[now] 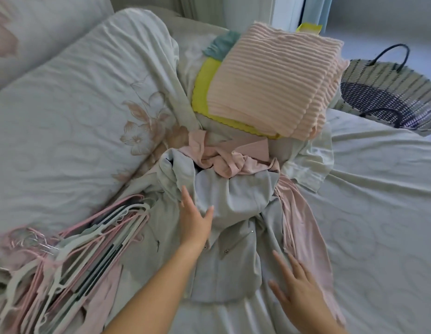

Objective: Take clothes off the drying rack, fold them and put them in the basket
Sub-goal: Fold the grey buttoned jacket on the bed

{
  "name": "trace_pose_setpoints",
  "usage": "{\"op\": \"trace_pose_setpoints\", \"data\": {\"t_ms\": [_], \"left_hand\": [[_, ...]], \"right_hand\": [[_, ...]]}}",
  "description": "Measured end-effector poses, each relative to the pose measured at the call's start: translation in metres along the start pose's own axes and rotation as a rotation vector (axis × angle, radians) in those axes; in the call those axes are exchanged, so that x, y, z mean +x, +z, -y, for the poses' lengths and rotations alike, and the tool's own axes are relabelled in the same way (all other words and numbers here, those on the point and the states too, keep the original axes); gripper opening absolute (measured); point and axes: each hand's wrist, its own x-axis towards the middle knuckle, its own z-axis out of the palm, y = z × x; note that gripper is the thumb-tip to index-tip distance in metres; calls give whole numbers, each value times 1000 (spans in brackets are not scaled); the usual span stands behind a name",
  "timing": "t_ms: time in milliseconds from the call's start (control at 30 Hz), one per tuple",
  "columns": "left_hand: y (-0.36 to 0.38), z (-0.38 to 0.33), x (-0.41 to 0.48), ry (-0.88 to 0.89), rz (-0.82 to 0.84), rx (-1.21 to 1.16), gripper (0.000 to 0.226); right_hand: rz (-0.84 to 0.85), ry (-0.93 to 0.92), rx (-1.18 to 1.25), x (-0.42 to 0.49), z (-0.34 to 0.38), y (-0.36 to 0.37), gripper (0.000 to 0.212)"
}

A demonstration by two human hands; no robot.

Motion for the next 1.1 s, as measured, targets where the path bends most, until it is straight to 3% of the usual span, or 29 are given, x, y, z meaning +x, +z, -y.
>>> {"op": "trace_pose_setpoints", "data": {"t_ms": [67, 167, 300, 367, 433, 500, 567, 667, 733, 800, 900, 967, 1067, 1100], "left_hand": [[-1, -6, 20, -29, 69, 15, 83], [-5, -19, 33, -71, 109, 32, 72], [-7, -49, 13, 95, 162, -74, 73], [-8, -63, -6, 187, 162, -133, 72], [-12, -72, -20, 243, 139, -191, 71], [-19, -79, -26, 273, 143, -234, 71], [-31, -82, -26, 320, 177, -183, 67], [-57, -81, -20, 476, 166, -33, 50], [-75, -81, -13, 658, 88, 122, 54], [-92, -86, -5, 802, 124, 302, 60], [-113, -111, 0, 877, 276, 411, 34], [-125, -127, -3, 963, 259, 423, 18], [-149, -137, -18, 970, 266, 432, 10], [-159, -136, -25, 933, 277, 407, 17]], "right_hand": [[25, -8, -33, 4, 12, -4, 104], [64, -41, 35, 8, 29, -6, 86], [-65, -17, 17, 18, 74, -18, 113], [-161, -16, 77, 31, 106, -24, 115], [-330, -31, 163, 45, 129, -32, 98], [-525, -24, 203, 58, 136, -44, 67], [-649, -61, 198, 66, 131, -61, 38], [-706, -143, 167, 61, 124, -94, 27], [-693, -183, 160, 50, 121, -117, 26], [-714, -271, 140, 37, 121, -140, 27], [-749, -414, 73, 15, 123, -173, 22], [-767, -478, 31, -1, 127, -193, 21], [-790, -469, 8, -23, 129, -220, 28], [-801, -444, 29, -30, 128, -228, 30]]}}
